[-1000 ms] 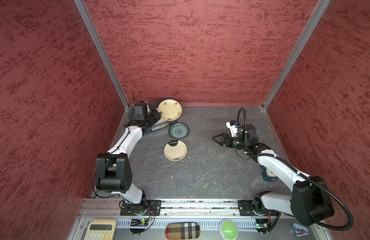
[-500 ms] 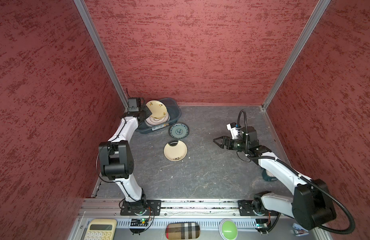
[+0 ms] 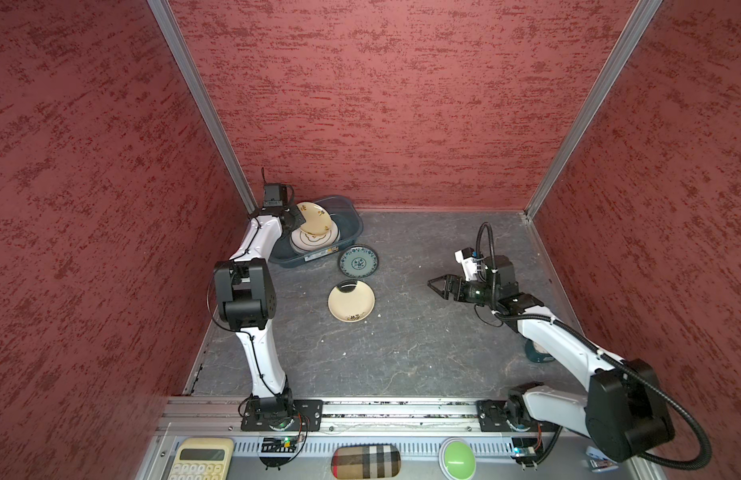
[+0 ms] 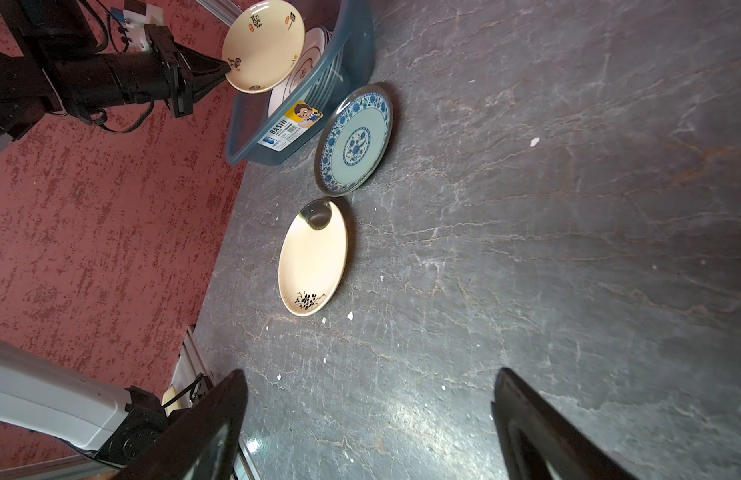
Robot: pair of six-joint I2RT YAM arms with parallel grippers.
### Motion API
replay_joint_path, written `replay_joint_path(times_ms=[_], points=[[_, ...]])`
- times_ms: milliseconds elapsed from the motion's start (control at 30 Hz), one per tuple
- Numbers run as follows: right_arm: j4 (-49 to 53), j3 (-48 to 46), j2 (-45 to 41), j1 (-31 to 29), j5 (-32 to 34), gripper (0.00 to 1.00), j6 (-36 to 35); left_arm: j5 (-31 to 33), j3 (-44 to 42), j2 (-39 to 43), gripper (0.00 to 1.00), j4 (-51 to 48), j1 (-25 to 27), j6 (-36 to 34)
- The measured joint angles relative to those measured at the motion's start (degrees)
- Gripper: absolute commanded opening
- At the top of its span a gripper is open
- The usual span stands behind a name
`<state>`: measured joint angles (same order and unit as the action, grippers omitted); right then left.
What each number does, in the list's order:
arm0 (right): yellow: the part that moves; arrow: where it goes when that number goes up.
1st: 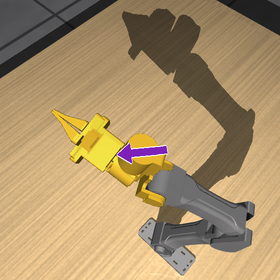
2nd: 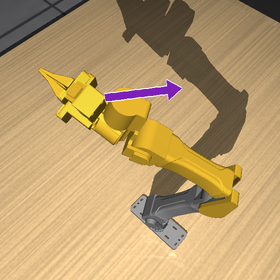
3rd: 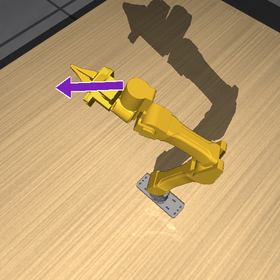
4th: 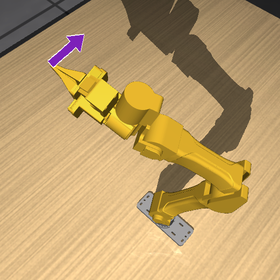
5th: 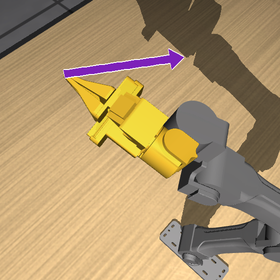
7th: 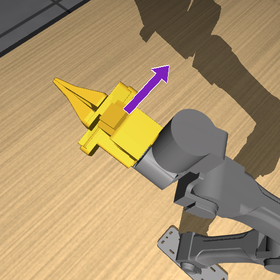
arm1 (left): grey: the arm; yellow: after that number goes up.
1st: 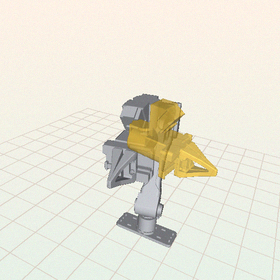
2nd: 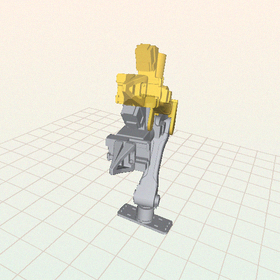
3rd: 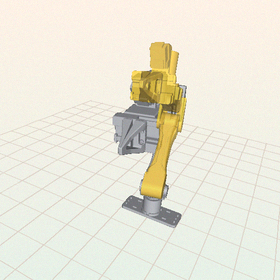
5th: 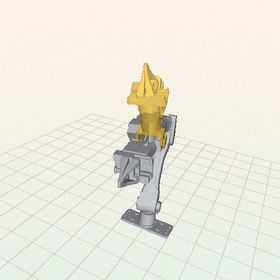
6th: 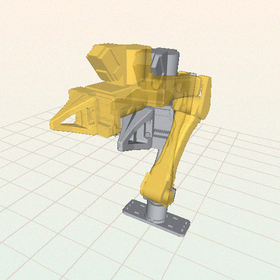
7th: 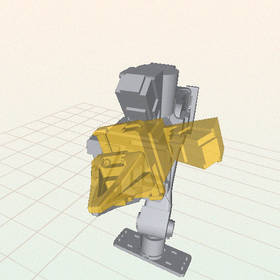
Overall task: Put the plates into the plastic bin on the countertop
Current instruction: 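Lower the red-stamped plate onto the stack in the basin and open the left gripper, then move the left gripper back toward the cream plate with black flower motif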
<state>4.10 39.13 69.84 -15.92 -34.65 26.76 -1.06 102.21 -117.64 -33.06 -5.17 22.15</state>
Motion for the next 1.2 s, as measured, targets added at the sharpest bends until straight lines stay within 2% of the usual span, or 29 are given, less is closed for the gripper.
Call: replay_joint_path(times_ms=[200,233,300,367,400,467,500,533,733,833,1033,1200], points=[[0.09,0.0,0.0,0.0,0.48,0.93,-0.02,0.0,0.55,-1.42,0.0,-2.95,0.0,-0.09],[0.09,0.0,0.0,0.0,0.57,0.93,0.0,-0.02,0.57,-1.42,0.03,-3.08,0.0,-0.13],[0.09,0.0,0.02,0.0,0.68,0.93,0.0,-0.02,0.72,-1.57,0.21,-3.43,0.0,-0.44],[0.04,0.0,0.17,0.0,0.68,0.93,0.0,-0.07,1.44,-2.12,0.32,-3.91,0.0,-0.92],[0.04,0.0,0.42,0.0,0.63,0.93,0.0,-0.09,1.86,-2.54,0.41,-4.04,0.0,-1.49],[0.07,0.0,1.01,0.0,0.61,0.93,0.0,-0.15,2.49,-3.17,0.67,-4.37,0.0,-2.14],[0.07,0.0,1.38,0.0,0.59,0.93,0.0,-0.26,2.6,-3.43,0.97,-4.5,0.0,-2.43],[0.09,0.0,1.62,0.0,0.59,0.93,0.02,-0.35,2.62,-3.5,1.0,-4.63,0.02,-2.45],[0.04,0.0,1.9,0.0,0.59,0.93,0.48,-0.57,2.4,-3.54,1.0,-4.55,0.15,-4.0],[-0.02,0.0,2.03,0.0,0.59,0.93,1.05,-0.52,-0.33,-2.01,1.0,-2.29,0.35,-4.42],[-0.09,0.0,2.67,0.0,0.57,0.93,1.95,-0.66,-4.68,2.95,1.0,0.59,0.66,-4.39],[-0.7,0.0,2.84,0.0,0.55,0.93,2.82,-1.9,-11.13,10.47,1.0,5.62,0.81,-2.8]])
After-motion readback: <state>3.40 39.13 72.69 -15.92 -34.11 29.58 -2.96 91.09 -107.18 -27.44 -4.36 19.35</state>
